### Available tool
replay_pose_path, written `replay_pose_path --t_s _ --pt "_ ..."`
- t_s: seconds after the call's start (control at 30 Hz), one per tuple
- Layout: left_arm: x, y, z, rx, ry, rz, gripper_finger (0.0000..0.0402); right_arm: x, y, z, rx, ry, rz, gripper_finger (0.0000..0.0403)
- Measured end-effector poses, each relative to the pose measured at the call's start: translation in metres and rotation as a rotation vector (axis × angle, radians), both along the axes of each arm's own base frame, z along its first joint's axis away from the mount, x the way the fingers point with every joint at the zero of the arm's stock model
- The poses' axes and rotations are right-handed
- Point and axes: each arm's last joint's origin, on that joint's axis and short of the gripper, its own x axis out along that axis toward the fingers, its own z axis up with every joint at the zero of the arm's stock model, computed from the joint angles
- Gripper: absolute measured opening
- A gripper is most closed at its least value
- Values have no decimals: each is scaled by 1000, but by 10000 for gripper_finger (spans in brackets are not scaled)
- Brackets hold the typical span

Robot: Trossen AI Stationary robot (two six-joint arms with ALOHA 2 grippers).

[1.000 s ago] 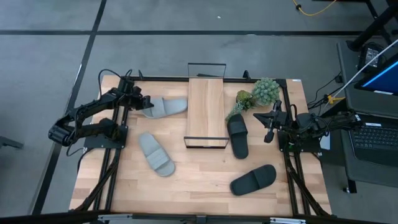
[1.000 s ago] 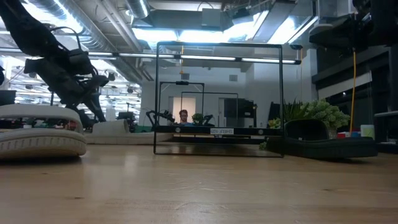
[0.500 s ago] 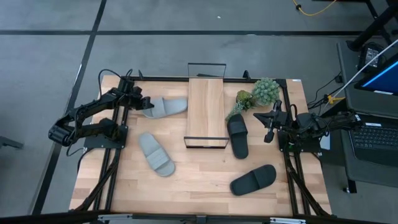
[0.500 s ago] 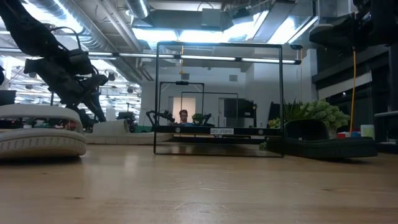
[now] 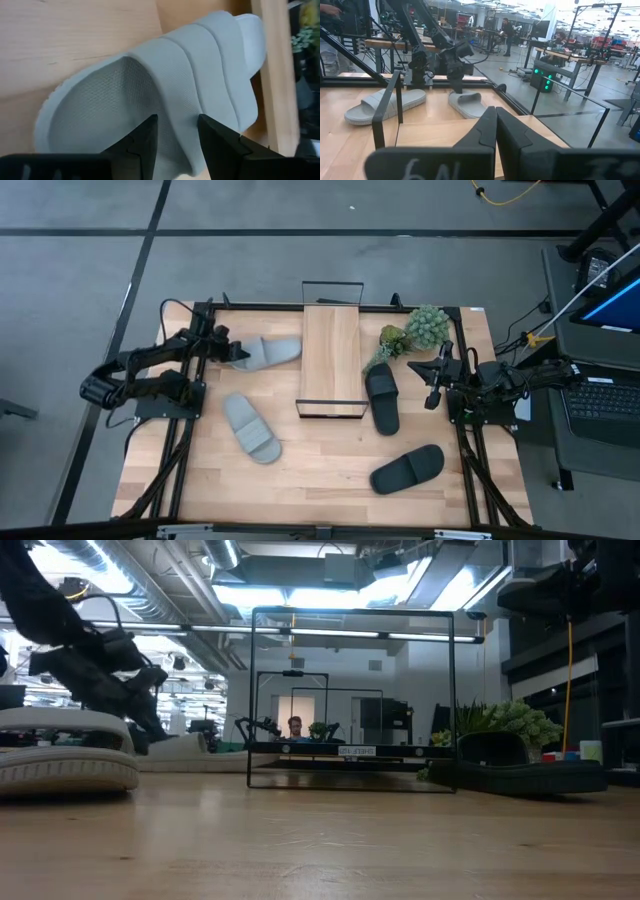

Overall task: Pick and place slides into the shelf
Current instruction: Put the top gray slipper on the shelf

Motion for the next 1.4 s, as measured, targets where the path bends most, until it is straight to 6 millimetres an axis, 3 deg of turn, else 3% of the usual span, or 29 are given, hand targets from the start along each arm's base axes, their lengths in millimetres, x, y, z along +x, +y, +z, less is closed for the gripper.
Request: replay_pose_path --t_s 0.17,0.73,0.87,1.07,1.4 --pt "3 2 -3 11 -102 -18 132 0 0 1 2 -7 0 10" --pt "1 5 -4 55 -94 -33 128 0 0 1 -2 -6 0 10" --pt "0 8 -1 94 -125 -36 98 0 0 1 -2 -5 0 10" --pt "-3 11 0 113 -121 -10 11 0 0 1 -2 -5 0 10" --pt "-7 18 6 185 -55 79 3 0 0 1 -2 -5 0 10"
